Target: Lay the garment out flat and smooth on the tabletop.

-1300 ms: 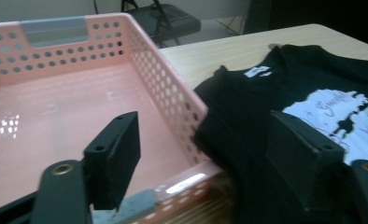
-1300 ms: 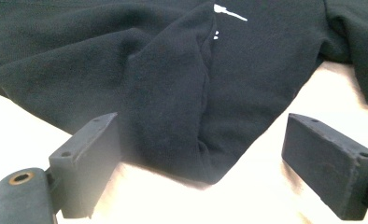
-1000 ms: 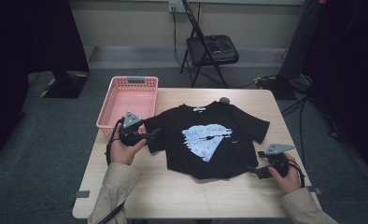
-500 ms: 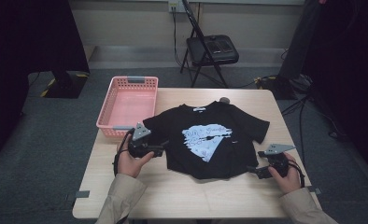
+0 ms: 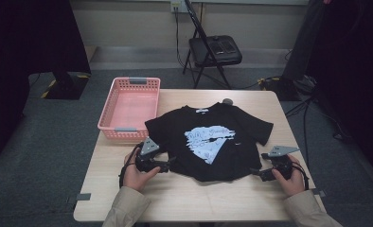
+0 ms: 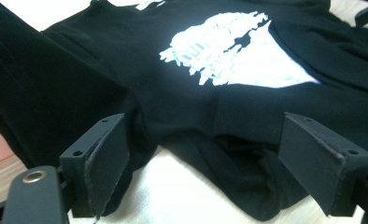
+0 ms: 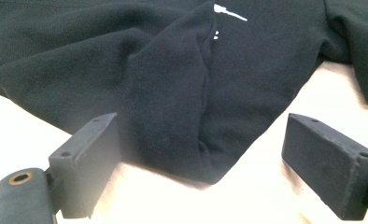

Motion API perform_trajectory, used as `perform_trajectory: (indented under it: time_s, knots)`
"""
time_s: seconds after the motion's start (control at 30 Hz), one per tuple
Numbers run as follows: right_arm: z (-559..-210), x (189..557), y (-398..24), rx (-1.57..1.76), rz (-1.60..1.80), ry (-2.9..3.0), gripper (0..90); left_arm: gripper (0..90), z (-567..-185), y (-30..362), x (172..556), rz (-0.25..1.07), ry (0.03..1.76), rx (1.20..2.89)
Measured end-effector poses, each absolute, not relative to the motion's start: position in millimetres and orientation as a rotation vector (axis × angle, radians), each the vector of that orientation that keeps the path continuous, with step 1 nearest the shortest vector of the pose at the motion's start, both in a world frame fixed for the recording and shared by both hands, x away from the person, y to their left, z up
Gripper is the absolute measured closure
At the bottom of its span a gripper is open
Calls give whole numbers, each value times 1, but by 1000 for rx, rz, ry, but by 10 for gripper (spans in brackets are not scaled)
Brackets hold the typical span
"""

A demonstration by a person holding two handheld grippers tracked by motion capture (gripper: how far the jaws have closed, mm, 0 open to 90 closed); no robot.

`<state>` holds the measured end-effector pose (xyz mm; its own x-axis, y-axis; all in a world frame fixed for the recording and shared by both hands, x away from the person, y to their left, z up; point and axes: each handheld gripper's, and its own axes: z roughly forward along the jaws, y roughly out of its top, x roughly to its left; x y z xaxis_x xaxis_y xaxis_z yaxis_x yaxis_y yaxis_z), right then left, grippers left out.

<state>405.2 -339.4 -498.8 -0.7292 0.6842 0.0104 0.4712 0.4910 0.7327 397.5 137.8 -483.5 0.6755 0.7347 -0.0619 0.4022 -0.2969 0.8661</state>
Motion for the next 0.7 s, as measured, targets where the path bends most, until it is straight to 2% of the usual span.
perform_trajectory:
  time_s: [0.7]
  knots:
    - [-499,405,-339,978,1077,2457,112,163,-508,128,389,393,866,2034]
